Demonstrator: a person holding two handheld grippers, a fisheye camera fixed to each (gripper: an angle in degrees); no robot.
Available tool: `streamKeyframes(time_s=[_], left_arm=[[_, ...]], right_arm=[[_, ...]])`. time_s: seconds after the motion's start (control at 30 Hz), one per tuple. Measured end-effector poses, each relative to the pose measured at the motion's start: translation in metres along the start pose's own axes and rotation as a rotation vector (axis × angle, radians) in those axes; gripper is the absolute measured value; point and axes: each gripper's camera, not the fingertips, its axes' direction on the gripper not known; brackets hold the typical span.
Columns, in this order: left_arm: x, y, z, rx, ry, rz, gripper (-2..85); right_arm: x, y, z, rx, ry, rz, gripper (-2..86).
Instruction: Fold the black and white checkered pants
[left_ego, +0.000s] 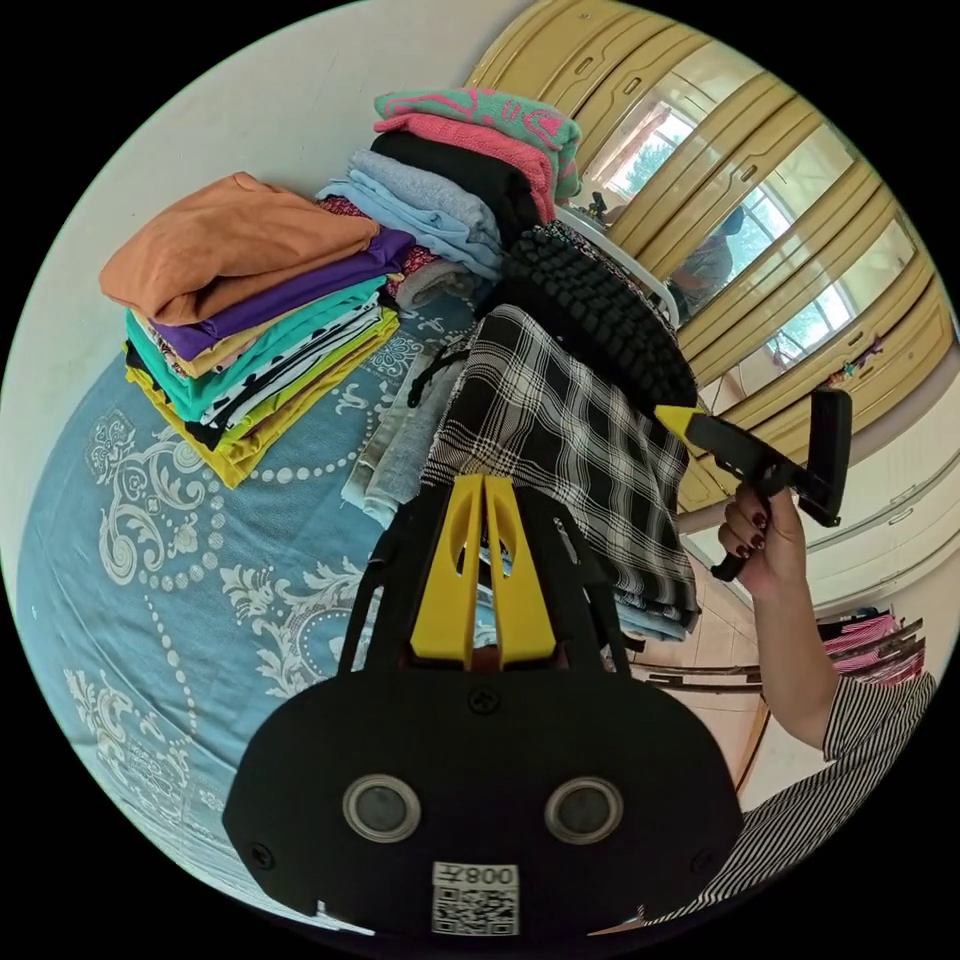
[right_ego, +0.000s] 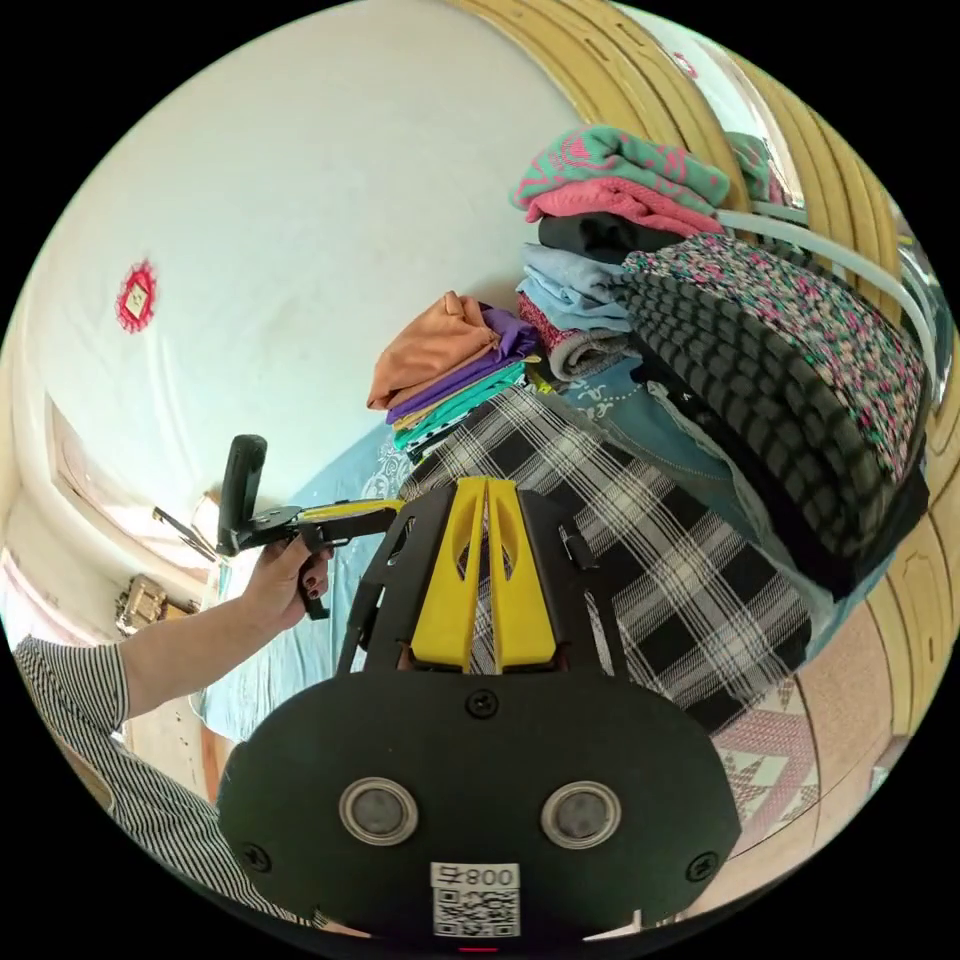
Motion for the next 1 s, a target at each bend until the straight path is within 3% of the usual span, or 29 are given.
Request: streamKeyframes(time_s=[0.23,0.43,0.6,0.8,1.0], left_arm=[[0.017,-0.01,0.024,-0.027,-0.07,0.05,0.1],[0.036,-0.008,0.038,-0.033,-0.209,0.113,0.1],[0.042,0.005,0.03,-0.025,-0.175,0.12,0.1],[0.062,0.04,0.003,0.12,-0.115,0.239,0.2],[0.056,0.056,0.038,-0.053,-0.249,0.224,0.4]], right_arm=[[-0.049,-0.056,0.08,-0.231,0.264,-0.094,0.1],[-0.065,-0.063,0.088,-0.223,0.208,-0.025,0.1],[-0.091,-0.062,0.061,-0.208,0.184,-0.065,0.1],[-0.123,0.002,-0.028,-0.071,0.139,-0.148,0.1],[-0.15,0.099,-0.03,-0.222,0.187,-0.12,0.2]])
